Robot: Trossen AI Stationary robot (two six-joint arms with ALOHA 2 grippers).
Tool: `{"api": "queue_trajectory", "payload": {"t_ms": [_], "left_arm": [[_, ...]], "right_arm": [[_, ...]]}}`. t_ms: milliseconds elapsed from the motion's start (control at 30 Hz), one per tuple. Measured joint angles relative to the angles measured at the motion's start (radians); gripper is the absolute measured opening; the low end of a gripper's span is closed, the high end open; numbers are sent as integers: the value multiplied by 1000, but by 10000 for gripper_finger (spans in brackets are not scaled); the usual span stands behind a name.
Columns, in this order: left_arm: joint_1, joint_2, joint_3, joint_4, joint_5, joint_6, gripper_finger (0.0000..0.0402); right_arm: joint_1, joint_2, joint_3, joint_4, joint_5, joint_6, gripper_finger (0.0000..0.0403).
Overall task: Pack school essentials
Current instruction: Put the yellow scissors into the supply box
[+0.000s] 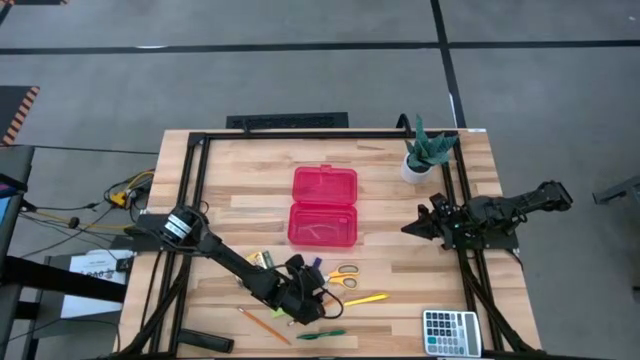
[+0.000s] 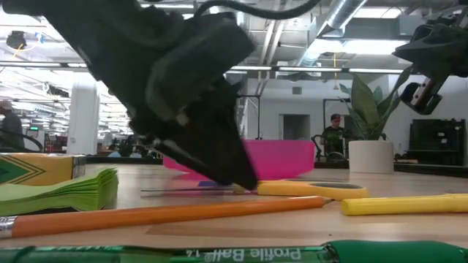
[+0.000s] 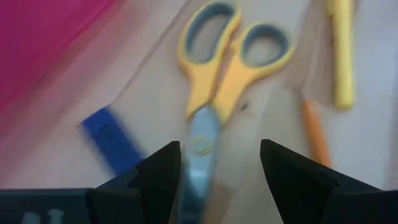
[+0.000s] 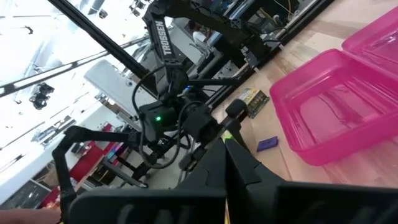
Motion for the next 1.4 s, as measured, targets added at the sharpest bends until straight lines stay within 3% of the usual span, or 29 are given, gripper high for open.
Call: {"api": "queue_trajectory", "payload": {"t_ms": [200, 467, 800, 967, 1400], "left_arm": [[0, 32, 1, 3, 17, 6, 187], [3, 35, 3, -74, 47, -20, 35], [8, 33, 57, -85, 55, -9, 35], [21, 31, 119, -73, 127, 53, 35], [41, 27, 292, -165, 85, 118, 35]], "right_arm": [[0, 10, 0, 3, -1, 3, 7], [0, 14, 0, 5, -1, 2, 7], [0, 14, 0, 8, -1, 2, 7], [0, 14, 0, 10, 0, -8, 7], [0, 14, 0, 10, 0, -9, 7]]}}
